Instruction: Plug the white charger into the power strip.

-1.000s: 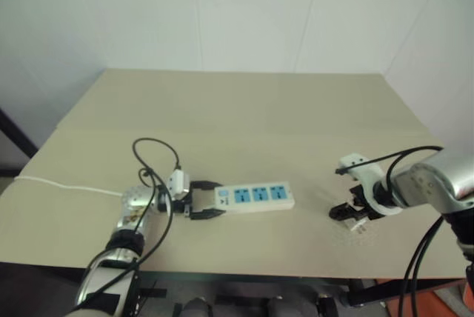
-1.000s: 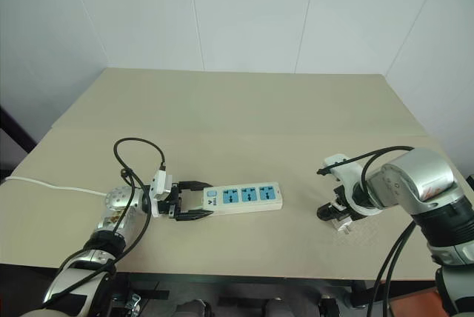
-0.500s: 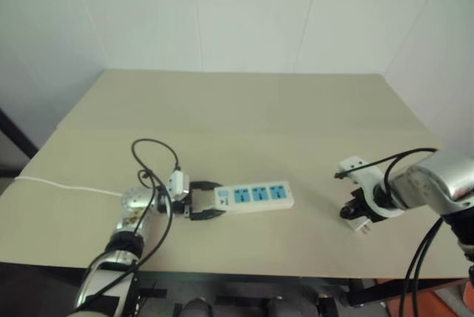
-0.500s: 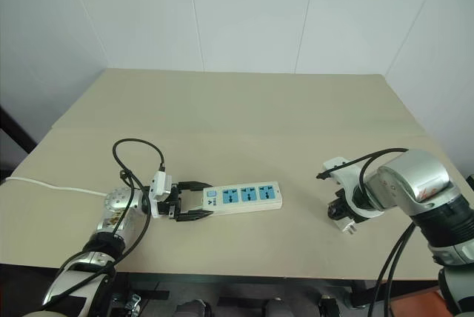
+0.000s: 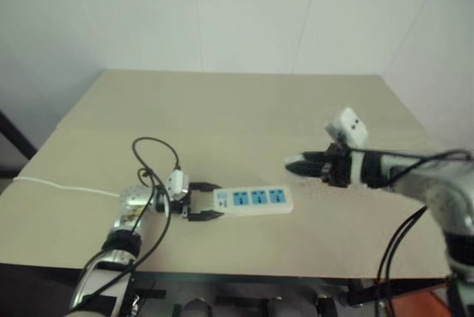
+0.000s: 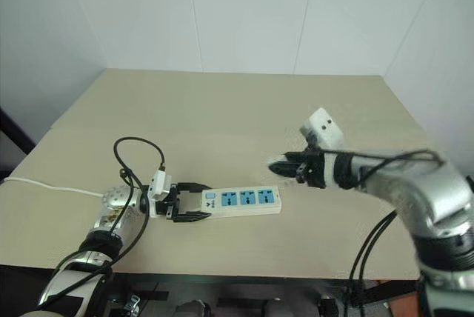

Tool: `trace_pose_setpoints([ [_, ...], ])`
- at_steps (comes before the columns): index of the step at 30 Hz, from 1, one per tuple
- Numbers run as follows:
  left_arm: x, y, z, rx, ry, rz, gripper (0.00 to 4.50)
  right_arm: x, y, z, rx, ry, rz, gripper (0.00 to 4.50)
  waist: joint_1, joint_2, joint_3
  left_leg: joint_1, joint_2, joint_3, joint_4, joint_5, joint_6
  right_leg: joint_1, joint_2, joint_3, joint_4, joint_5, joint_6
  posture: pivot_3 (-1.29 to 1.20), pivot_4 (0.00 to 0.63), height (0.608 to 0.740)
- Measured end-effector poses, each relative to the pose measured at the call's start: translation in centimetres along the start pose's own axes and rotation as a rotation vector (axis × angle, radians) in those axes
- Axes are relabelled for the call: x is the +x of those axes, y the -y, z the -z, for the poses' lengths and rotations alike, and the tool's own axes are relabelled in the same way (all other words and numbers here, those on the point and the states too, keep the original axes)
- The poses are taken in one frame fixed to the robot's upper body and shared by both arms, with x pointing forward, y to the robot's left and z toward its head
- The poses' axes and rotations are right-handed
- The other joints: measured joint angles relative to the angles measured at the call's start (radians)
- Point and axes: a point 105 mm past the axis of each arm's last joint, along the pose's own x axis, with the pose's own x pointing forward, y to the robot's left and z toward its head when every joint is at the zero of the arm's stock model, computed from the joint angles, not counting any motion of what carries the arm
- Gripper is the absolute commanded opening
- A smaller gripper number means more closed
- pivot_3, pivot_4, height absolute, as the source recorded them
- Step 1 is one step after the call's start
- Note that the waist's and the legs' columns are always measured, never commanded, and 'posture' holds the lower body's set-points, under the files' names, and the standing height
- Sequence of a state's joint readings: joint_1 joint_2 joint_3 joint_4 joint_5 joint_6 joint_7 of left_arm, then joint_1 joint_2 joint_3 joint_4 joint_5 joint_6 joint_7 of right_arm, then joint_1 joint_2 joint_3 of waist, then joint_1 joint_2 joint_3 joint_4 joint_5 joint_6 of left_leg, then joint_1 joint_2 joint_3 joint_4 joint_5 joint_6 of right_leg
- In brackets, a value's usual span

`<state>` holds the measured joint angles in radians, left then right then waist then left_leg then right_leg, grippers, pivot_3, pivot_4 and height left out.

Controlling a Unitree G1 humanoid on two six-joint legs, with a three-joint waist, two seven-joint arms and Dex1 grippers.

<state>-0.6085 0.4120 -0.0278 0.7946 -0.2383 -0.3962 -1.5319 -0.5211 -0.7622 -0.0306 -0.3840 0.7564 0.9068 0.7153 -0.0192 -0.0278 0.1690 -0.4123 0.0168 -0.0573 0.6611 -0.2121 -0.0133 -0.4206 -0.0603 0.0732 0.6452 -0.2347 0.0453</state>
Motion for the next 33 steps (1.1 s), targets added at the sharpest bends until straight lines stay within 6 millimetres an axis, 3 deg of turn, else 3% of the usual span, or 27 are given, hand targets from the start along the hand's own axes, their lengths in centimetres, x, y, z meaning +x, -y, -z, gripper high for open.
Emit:
trace_pose_setpoints([
  [3, -0.2, 0.5, 0.2, -0.014, -0.008, 0.004, 3.22, 1.3, -0.1, -0.4, 0.032, 0.182, -0.101, 1.12, -0.013, 0.0, 0.0, 0.006, 0.001, 0.0, 0.0, 0.0, 0.0, 0.005, 0.001, 0.0, 0.001, 0.0, 0.0, 0.0, 0.15, 0.74],
  [10, 0.3, 2.1, -0.1, -0.035, -0.005, 0.045, 3.22, 4.7, 0.8, 0.3, 0.109, 0.408, -0.261, 1.12, -0.021, 0.001, 0.001, 0.009, 0.001, -0.001, 0.0, 0.0, 0.0, 0.009, 0.001, 0.0, 0.0, 0.0, 0.0, 0.0, 0.15, 0.74],
  [15, 0.4, 2.7, -0.4, -0.048, -0.009, 0.054, 3.22, 6.8, -0.4, 0.9, 0.106, 0.545, -0.415, 1.12, -0.022, 0.001, 0.001, 0.01, 0.001, -0.001, 0.0, 0.0, 0.0, 0.009, 0.001, -0.001, 0.001, 0.002, -0.004, 0.0, 0.15, 0.74],
  [21, -0.1, 3.1, -0.4, -0.053, -0.026, 0.039, 3.22, 7.1, -1.4, 2.4, 0.085, 0.597, -0.519, 1.12, -0.024, 0.002, 0.001, 0.013, 0.001, -0.001, 0.0, 0.0, 0.0, 0.011, 0.001, -0.001, 0.002, 0.002, -0.005, 0.0, 0.15, 0.74],
  [33, -0.2, 3.4, -0.2, -0.064, -0.032, 0.01, 3.22, 7.5, -1.7, 5.4, -0.001, 0.52, -0.536, 1.12, -0.026, 0.002, 0.002, 0.015, 0.001, -0.001, -0.001, 0.0, 0.0, 0.013, 0.001, 0.0, 0.002, 0.0, -0.002, 0.0, 0.15, 0.74],
])
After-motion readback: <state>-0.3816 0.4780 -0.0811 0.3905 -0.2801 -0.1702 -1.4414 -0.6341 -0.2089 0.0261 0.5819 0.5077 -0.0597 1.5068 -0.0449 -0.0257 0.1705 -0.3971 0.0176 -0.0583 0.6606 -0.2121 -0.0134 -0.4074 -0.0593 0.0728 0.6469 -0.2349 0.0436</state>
